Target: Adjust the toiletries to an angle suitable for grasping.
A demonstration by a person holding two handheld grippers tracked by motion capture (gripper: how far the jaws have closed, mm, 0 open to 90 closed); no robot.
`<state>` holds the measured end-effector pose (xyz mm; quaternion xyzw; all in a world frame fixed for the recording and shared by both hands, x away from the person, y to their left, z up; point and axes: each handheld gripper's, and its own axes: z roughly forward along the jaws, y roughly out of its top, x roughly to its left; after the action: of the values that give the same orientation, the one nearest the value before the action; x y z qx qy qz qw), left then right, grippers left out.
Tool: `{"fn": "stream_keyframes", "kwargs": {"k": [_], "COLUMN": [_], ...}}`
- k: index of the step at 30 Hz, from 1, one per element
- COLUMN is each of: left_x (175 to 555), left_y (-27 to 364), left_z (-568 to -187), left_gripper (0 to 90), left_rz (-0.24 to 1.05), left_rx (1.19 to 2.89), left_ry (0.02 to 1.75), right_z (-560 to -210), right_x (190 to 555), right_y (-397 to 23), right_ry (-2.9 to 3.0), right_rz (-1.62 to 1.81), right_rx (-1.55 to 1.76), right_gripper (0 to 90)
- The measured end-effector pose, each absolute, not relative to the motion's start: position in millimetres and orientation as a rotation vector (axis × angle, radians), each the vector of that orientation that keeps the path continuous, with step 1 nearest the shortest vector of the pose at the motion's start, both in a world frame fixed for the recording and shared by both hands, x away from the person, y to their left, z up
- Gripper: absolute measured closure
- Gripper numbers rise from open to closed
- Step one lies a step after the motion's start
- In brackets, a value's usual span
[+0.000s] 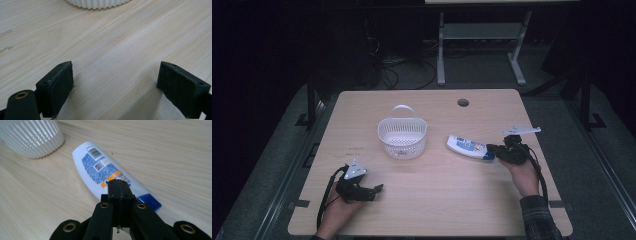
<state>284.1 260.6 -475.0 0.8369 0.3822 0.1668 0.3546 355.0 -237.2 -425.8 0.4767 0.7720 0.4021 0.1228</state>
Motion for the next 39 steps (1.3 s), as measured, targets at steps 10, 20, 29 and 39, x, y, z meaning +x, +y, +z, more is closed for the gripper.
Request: {"fn": "stream_keyframes", "kwargs": {"k": [10,20,29,39], "left_x": [284,284,284,284], "left_y": [260,260,260,260], "left_z": [-475,-475,-475,-475], "left_gripper": [12.6,12.6,12.7,12.7], "left_rz": [0.43,0.428,0.427,0.425], "left_rx": [2.16,2.161,2.162,2.164], "left_ry": [0.989,0.985,0.981,0.976], "right_z": [-418,-403,-396,-394], "right_x": [372,388,403,423], "right_y": [-223,-215,-204,-186], "right_ry": [2.257,2.258,2.271,2.303], "right_rz": [1.166,1.167,1.175,1.158], "right_rx": [1.382,1.359,1.347,1.335], "right_gripper": [89.6,89.7,89.6,89.7]}}
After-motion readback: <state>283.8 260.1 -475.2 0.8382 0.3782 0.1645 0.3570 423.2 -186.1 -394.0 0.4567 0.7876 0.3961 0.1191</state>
